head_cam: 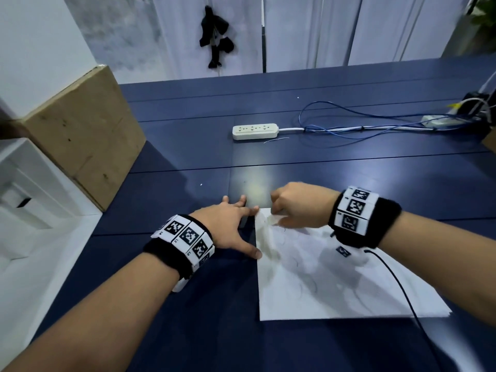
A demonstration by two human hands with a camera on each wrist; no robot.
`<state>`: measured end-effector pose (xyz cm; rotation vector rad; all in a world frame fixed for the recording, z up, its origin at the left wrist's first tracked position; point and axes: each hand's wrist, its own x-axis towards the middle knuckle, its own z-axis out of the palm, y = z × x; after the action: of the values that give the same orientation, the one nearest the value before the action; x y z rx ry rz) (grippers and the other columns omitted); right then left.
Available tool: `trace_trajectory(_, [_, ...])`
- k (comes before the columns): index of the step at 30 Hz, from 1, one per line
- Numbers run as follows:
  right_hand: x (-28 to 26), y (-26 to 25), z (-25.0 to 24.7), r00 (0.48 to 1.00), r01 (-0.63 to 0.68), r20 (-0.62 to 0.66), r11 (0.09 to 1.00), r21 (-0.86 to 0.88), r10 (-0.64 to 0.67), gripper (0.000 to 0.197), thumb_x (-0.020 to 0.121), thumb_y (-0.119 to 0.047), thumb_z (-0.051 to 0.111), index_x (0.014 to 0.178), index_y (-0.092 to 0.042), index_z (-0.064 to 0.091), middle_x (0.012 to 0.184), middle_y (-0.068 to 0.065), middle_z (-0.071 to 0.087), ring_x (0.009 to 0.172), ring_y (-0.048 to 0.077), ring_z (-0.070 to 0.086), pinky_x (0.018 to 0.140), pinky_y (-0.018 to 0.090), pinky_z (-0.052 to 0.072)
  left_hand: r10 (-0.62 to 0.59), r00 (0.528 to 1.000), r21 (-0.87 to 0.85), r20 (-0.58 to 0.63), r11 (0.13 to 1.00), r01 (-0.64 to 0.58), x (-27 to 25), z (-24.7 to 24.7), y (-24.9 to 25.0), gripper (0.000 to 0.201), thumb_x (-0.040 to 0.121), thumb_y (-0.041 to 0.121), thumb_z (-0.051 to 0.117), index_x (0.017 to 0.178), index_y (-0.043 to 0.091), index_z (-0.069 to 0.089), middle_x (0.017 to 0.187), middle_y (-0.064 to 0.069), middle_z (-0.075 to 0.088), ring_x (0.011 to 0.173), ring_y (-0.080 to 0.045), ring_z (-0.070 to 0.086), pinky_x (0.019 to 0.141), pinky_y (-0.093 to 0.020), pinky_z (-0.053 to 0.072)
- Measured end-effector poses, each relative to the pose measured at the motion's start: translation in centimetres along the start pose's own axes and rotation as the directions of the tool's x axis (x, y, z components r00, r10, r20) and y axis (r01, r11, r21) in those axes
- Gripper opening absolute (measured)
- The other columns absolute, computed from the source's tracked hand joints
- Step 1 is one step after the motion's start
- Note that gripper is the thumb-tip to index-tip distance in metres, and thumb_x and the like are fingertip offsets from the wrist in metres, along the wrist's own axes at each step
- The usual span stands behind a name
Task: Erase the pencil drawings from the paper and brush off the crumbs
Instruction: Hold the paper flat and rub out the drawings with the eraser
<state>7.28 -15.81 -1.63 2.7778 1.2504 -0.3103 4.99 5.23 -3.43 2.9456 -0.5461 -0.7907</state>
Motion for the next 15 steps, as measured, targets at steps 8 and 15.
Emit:
trace_trajectory(8, [0.9,0.5,-0.5,1.0,-0.022,0.006,0.999,-0.026,0.022,0.024,0.088,-0.032,0.061,0.1,-0.015,0.072,0.102,0.006,0.063,0.094,0.028,0.059,0.071,0.033,0.044,0.006,1.0,-0.001,-0.006,1.0,-0.006,0.0,0.0,0.0,0.118,0.058,0.082,0.07,0.154,0.043,0.016,0.165,0.005,-0.002,0.15,-0.037,-0.002,0.117,-0.055,0.025])
trace_trajectory(15, [-1.3,-0.7,0.8,0.982,0.156,0.089,0.979,0.135,-0.168,0.022,0.082,-0.033,0.069,0.097,-0.016,0.074,0.094,0.0,0.062,0.076,0.018,0.05,0.069,0.03,0.039,0.003,1.0,0.011,-0.004,1.0,-0.003,0.0,-0.1,0.1,0.118,0.057,0.083,0.069,0.154,0.043,0.015,0.165,0.005,-0.001,0.15,-0.036,-0.001,0.116,-0.056,0.026])
